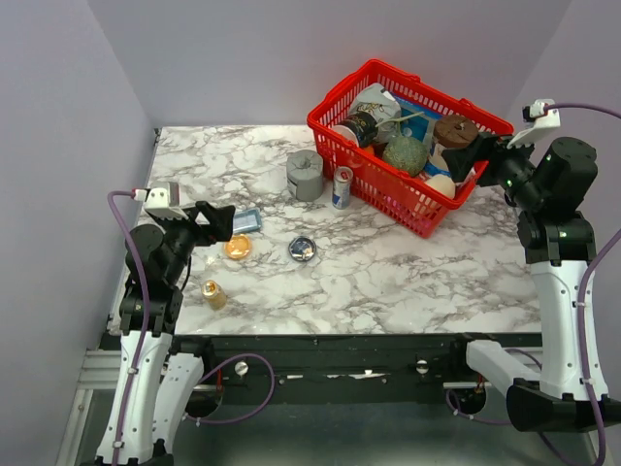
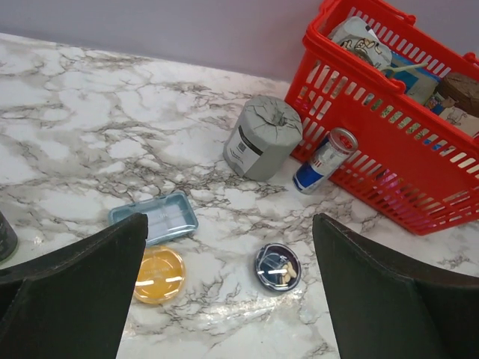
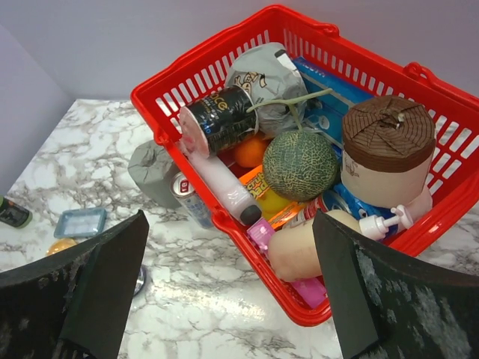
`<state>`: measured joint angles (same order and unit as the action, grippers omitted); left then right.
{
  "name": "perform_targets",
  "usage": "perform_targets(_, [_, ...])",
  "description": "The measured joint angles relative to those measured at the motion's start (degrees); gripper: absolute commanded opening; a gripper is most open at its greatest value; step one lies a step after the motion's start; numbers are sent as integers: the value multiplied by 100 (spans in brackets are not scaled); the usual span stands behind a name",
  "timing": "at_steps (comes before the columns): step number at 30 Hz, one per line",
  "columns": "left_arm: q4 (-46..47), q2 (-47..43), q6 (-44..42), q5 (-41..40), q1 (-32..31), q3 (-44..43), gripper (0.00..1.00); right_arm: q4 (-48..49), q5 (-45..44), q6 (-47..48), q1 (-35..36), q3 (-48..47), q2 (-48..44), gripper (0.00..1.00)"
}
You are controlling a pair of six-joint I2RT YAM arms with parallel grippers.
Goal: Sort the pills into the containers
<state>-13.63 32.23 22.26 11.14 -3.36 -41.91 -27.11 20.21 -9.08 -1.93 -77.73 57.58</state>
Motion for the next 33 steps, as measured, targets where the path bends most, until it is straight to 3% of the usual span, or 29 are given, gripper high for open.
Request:
perform_targets(5, [-164, 136, 144, 52, 0, -74, 99, 2, 275, 35, 0, 2, 0, 100])
perform_targets(11, [-343, 426, 332, 146, 0, -76, 99, 94, 1792, 581, 0, 227, 0, 100])
perform_targets(16, [-575, 785, 540, 216, 0, -90, 99, -61, 3178, 1539, 223, 507, 11, 100])
perform_targets(23, [-1200, 1792, 680, 304, -22, -236, 99, -444, 3858, 2815, 785, 1075, 2, 100])
perform_targets(33, [-1961, 3617, 933, -1095, -1001, -544, 99, -413, 4371, 3388, 789, 1961, 0, 100])
